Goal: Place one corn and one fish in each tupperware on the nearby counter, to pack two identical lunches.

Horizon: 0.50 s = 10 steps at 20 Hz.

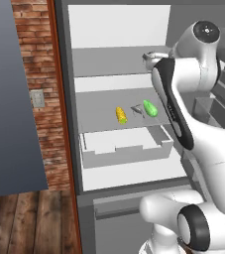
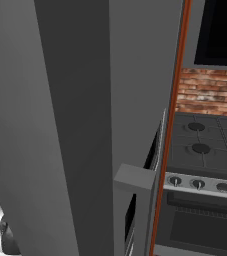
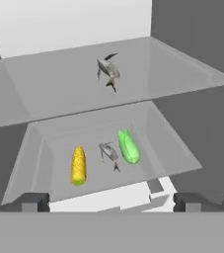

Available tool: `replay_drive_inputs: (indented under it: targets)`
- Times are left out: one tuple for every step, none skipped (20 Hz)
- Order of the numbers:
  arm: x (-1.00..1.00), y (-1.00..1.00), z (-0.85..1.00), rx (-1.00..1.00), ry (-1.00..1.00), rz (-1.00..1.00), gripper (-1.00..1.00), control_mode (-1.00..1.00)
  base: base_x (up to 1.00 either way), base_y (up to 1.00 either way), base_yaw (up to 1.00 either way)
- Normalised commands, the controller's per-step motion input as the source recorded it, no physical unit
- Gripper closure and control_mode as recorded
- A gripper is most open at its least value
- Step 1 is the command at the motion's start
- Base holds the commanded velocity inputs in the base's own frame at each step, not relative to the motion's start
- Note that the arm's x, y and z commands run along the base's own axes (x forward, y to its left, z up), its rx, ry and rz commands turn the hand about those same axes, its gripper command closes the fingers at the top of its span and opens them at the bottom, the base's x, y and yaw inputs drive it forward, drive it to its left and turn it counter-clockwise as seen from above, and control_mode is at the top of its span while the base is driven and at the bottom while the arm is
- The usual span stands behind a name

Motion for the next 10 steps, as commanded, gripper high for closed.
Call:
replay_drive_inputs:
  targets:
    - [0.34,-0.13,0.08,0.09,0.0,-0.03,-1.0,-1.0,0.0,0.0,0.0]
    - [0.36,-0.07,0.11,0.07,-0.01,-0.04,-1.0,-1.0,0.0,0.0,0.0]
    - [0.38,-0.04,0.12,0.06,0.0,-0.05,-1.0,-1.0,0.0,0.0,0.0]
    - [0.43,-0.09,0.04,0.05,0.0,-0.05,-1.0,-1.0,0.0,0.0,0.0]
    - [0.46,-0.2,0.0,0.04,0.0,-0.04,-1.0,-1.0,0.0,0.0,0.0]
    - [0.44,-0.19,0.0,0.03,0.0,-0.02,-1.0,-1.0,0.0,0.0,0.0]
    - [0.48,-0.21,0.0,0.0,0.01,0.0,-1.0,-1.0,0.0,0.0,0.0]
    - [0.26,-0.16,0.0,0.0,0.0,0.0,-1.0,-1.0,0.0,0.0,0.0]
    - [0.2,-0.11,-0.05,0.0,-0.04,0.0,-1.0,-1.0,0.0,0.0,0.0]
    - [0.07,-0.06,-0.02,0.0,-0.26,0.0,-1.0,-1.0,0.0,0.0,0.0]
